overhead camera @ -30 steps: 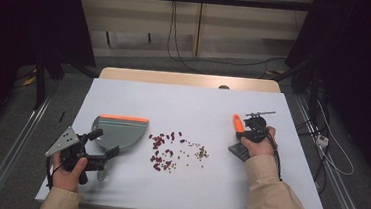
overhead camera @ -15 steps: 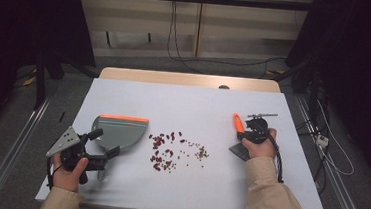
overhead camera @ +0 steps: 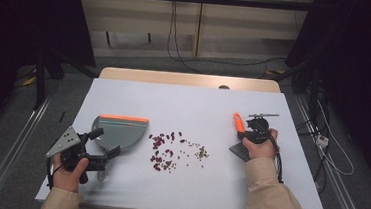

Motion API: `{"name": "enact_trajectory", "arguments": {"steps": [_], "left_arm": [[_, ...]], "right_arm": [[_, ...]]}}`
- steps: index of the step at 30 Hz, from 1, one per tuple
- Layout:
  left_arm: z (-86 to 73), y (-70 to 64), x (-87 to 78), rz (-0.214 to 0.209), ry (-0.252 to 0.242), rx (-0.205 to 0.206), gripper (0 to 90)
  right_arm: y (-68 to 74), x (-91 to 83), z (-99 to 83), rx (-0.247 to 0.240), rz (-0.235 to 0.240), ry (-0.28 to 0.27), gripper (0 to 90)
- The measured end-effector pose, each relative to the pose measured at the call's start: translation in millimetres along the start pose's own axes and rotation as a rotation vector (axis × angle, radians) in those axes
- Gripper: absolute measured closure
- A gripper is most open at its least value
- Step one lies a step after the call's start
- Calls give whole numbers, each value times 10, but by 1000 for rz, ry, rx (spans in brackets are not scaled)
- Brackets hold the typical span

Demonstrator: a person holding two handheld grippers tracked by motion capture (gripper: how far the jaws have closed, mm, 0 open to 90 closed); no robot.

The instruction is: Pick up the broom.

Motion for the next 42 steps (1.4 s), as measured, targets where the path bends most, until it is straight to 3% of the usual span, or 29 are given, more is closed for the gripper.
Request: {"name": "enact_trajectory", "arguments": {"steps": [3,13,22,27,31,42], "left_arm": [[3,9,0,4,-1,-3,40],[32,-20,8,3,-3,4,40],[156,-105,50,-17,-15,21,40],[262,-202,117,-42,-15,36,40],[331,-296,189,-62,-17,65,42],[426,-515,425,-139,2,89,48]], "right_arm": [[-6,-28,0,2,9,-13,716],[86,-279,39,-5,89,-151,718],[159,-543,53,-2,139,-254,720],[228,-647,65,-13,166,-306,721],[318,-711,65,-24,188,-377,722],[492,-809,97,-48,248,-434,724]]}}
Point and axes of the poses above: each handheld gripper's, and its own axes: x roughly forward along the jaws, z roughly out of its top, y roughly to its left, the point moved 3 cm from there along x, roughly forward along the jaws, and after that the axes turned 5 degrees about y, right-handed, at the moved point
